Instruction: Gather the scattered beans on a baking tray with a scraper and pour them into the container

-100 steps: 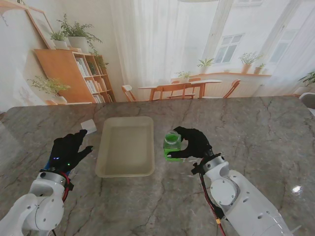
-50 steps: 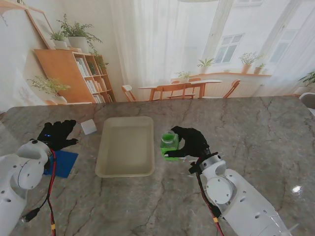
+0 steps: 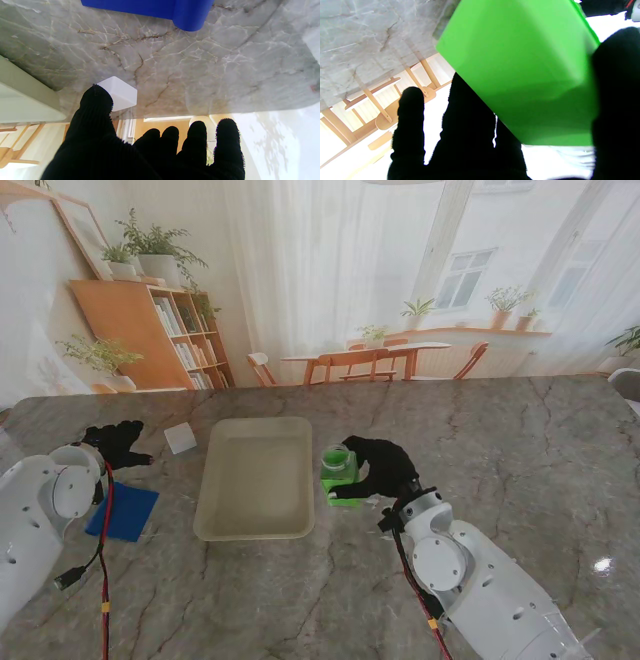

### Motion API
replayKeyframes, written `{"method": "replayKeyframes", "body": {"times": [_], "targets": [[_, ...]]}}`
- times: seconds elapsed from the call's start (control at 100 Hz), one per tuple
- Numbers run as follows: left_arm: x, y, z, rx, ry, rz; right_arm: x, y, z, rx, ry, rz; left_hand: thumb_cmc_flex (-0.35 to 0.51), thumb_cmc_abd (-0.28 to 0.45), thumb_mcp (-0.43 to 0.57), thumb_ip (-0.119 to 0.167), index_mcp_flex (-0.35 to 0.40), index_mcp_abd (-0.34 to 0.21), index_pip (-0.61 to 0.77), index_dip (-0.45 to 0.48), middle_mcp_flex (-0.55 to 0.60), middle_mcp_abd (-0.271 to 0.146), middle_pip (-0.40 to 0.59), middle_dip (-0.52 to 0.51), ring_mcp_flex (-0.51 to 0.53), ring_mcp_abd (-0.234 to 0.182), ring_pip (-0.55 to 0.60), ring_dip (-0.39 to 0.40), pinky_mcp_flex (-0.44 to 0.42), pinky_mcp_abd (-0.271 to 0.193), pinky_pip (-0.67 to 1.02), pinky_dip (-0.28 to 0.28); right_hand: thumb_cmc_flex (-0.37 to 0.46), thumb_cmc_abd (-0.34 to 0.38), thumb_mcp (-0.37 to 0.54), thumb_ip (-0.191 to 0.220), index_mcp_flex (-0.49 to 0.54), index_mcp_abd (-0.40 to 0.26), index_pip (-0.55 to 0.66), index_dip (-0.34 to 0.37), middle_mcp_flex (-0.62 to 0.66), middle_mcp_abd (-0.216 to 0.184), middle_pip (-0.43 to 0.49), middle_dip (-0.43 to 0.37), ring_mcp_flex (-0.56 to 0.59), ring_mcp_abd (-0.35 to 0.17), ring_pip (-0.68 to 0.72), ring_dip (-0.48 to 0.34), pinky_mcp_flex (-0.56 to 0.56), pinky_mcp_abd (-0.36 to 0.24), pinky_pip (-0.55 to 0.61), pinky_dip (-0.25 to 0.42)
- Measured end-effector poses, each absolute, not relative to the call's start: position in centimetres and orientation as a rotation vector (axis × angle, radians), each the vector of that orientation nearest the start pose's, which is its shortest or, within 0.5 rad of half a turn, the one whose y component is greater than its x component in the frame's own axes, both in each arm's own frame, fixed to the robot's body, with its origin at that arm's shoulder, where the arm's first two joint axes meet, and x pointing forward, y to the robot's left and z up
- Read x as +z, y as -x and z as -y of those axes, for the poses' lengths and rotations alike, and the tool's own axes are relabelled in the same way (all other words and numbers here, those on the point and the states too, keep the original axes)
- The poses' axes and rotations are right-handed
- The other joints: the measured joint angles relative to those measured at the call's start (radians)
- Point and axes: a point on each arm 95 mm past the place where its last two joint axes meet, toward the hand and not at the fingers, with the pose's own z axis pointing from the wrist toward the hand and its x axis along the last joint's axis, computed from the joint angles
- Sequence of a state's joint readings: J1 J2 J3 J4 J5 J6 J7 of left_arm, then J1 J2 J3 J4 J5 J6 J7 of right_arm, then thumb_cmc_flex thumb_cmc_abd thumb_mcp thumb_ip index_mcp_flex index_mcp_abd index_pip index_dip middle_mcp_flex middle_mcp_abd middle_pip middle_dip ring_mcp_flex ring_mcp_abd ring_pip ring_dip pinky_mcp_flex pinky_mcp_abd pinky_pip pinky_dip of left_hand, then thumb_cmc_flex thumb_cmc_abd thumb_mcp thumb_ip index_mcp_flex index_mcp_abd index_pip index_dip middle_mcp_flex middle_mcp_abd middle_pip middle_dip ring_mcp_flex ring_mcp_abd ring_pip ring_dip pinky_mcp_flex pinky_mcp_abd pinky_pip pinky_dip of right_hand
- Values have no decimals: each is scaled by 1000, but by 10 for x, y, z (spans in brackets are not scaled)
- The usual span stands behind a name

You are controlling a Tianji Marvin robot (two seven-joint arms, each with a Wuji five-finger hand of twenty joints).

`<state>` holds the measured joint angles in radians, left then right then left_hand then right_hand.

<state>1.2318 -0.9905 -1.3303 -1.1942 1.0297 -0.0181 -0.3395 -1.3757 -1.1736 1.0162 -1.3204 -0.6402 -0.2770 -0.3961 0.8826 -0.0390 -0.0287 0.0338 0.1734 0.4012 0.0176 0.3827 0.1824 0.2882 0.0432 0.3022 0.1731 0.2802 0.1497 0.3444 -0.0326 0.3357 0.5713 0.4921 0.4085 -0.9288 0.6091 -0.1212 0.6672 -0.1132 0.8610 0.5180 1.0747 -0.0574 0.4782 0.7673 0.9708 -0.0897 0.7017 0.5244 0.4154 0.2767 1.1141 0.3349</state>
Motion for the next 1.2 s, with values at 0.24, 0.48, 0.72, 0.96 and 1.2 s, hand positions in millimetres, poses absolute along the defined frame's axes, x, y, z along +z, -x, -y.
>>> {"method": "replayKeyframes", "body": {"times": [0.24,0.48,0.72,0.96,1.2], "targets": [[-320,-518,-171,-937,1508,-1592,-339,-437,-44,-2743,1743,1544,-130,-2,7,0,0,15,-13,-92,-44,18,-5,-1,-25,0,-9,-10,-1,2,-37,-25,0,0,2,-9,1,0,0,1,1,0,0,1,0,0,0,5,0,0,-1,10],[-322,-539,-169,-1012,1498,-1683,-345,-445,-40,-2711,1777,1531,-166,-3,1,0,0,25,-15,-172,-61,20,-16,-12,-54,-9,-8,-13,-3,2,-52,-38,0,-1,2,-9,6,0,0,1,6,0,1,1,6,0,2,5,0,0,-1,21],[-321,-554,-167,-1022,1396,-1791,-350,-453,-39,-2685,1818,1508,-177,-22,9,0,0,39,-15,-199,-62,33,-16,-12,-66,-24,-9,-17,-4,1,-52,-38,0,-9,3,-9,8,0,0,2,10,0,1,1,7,1,4,6,0,0,-1,22],[-325,-568,-168,-1005,1400,-1841,-354,-458,-40,-2664,1830,1496,-176,-22,9,0,0,49,-15,-200,-63,43,-17,-12,-66,-21,-8,-10,-14,-19,-52,-38,0,-9,3,-9,8,0,0,10,11,0,1,1,8,2,4,6,0,0,-2,22],[-327,-578,-166,-999,1427,-1840,-355,-458,-41,-2653,1838,1482,-137,-23,14,0,0,50,-15,-200,-63,45,-16,14,-66,-16,-7,0,-15,-36,-30,-38,0,-9,3,-10,8,0,0,10,11,0,1,1,8,2,6,7,0,0,-2,33]]}}
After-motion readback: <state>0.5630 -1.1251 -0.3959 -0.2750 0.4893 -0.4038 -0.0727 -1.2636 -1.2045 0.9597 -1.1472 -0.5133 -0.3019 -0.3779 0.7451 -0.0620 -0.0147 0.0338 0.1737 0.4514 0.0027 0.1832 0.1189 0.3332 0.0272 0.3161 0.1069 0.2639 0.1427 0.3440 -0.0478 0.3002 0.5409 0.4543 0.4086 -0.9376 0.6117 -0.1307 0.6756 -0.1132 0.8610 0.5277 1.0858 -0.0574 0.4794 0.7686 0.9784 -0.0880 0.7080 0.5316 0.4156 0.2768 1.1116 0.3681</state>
